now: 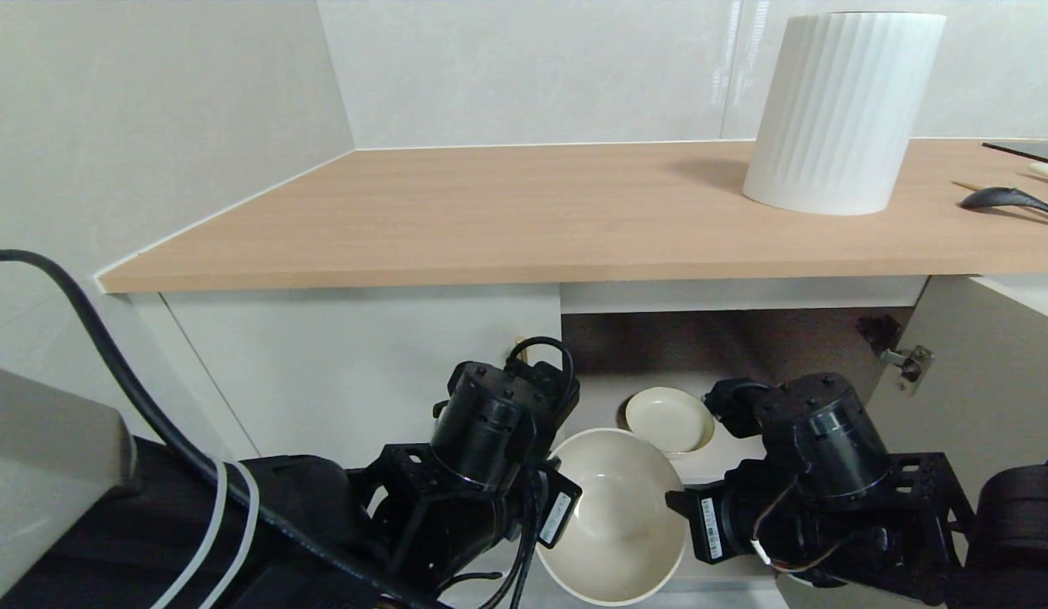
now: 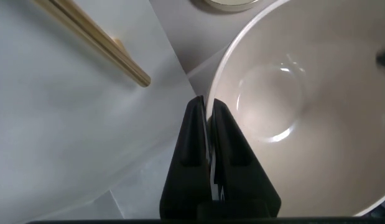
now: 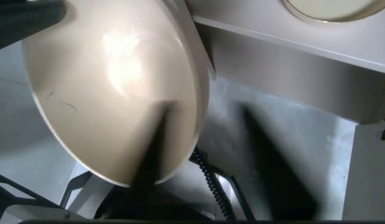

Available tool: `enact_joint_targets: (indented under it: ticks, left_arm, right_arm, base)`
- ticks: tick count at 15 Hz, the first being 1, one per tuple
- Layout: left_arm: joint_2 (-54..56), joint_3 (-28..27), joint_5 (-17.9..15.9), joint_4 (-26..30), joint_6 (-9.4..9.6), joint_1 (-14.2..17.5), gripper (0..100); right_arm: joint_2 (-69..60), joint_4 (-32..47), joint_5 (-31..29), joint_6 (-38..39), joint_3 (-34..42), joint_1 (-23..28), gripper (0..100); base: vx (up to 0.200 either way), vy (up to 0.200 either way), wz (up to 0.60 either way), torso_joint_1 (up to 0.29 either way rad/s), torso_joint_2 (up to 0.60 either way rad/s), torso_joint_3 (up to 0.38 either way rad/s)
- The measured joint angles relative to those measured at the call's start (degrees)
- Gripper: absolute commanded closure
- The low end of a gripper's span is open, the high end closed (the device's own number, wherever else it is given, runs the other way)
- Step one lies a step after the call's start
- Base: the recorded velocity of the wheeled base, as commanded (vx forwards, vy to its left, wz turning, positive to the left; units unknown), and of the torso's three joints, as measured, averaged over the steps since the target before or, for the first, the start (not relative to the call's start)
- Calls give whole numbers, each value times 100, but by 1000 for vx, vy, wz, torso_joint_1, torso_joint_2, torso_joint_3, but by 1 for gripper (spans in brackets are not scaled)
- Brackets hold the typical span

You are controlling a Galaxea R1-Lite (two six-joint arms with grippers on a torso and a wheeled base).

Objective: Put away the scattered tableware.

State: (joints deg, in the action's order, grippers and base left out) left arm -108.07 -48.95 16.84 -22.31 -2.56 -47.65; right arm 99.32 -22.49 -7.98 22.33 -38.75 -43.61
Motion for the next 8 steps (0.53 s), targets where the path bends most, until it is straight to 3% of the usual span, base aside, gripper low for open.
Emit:
enact_joint_targets:
  ticks: [7,8]
  left_arm:
    - [-6,0,5,4,7,-6,100]
    - [-11,0,5,11,10,-5,0]
  right_arm:
    - [44,9,-13,-6,-16,-33,100]
    - [46,9,-13,-4,-18,-52,100]
  base:
    - [0,0,0,0,0,0]
    - [0,0,0,0,0,0]
